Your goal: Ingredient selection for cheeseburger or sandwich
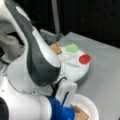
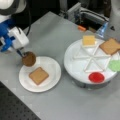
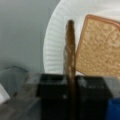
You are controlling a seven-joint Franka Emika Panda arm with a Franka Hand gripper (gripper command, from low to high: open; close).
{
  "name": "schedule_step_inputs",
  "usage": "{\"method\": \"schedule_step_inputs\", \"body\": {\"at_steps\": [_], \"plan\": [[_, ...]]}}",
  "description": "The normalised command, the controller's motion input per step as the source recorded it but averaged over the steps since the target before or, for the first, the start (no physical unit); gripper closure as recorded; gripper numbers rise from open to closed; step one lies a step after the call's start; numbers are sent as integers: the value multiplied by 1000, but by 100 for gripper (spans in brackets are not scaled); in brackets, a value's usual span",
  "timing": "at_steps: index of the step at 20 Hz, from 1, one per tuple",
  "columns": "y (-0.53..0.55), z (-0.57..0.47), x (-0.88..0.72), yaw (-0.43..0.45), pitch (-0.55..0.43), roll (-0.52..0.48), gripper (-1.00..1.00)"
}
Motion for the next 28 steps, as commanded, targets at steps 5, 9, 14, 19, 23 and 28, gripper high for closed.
{"method": "schedule_step_inputs", "body": {"at_steps": [5,9,14,19,23,28], "plan": [[103,-197,301,-3,76,-76,100],[32,-170,198,-8,74,-80,100],[-10,-81,95,13,75,-112,100],[17,-124,24,23,58,-132,100],[67,-196,-24,29,30,-146,100],[121,-154,-110,41,1,-165,100]]}}
